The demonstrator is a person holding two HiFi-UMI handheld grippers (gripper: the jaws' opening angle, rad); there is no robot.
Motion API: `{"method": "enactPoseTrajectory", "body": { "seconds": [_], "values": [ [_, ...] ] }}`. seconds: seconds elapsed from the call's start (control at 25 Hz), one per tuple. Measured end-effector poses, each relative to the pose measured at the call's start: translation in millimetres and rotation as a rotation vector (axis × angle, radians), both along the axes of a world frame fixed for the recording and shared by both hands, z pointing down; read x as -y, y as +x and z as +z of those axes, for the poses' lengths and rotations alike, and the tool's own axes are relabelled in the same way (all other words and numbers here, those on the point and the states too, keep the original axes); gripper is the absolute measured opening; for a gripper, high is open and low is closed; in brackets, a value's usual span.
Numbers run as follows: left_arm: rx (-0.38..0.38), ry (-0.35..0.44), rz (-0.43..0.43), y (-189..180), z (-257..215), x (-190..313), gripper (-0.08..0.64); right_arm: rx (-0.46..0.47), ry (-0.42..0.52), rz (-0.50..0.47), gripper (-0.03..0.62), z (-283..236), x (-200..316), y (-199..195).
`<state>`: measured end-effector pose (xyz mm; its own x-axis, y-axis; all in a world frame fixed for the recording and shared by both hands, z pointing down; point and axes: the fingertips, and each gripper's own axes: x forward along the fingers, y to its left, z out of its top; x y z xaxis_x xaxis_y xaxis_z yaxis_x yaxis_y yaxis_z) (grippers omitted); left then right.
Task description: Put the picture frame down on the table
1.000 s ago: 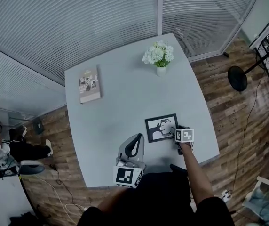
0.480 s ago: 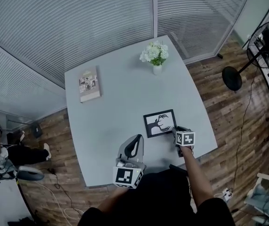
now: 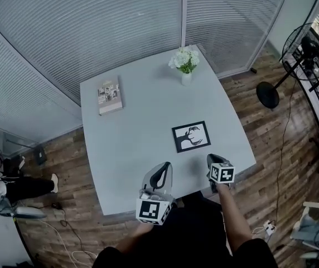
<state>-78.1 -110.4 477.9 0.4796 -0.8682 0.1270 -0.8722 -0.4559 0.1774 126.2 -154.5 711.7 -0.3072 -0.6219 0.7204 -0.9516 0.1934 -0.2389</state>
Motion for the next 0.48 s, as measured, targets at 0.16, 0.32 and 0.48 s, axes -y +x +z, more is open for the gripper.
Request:
{"method": "enactPoseTrajectory", "body": {
  "seconds": [0.16,0.32,0.48],
  "values": [
    [-0.026,0.005,0.028,-7,-2,-32,0.017,0.019,0.081,-0.007,0.029,-41,-36,-20],
    [-0.05,-0.001,0.061,-5,4,-59,0.017,0.052,0.213,0.006,0.026,-90,-71,-34],
    [-0.066,-0.01,0.073,0,6,-79,0.017,0.076,0.337,0.004,0.023,-139,-107,-43]
  ]
}}
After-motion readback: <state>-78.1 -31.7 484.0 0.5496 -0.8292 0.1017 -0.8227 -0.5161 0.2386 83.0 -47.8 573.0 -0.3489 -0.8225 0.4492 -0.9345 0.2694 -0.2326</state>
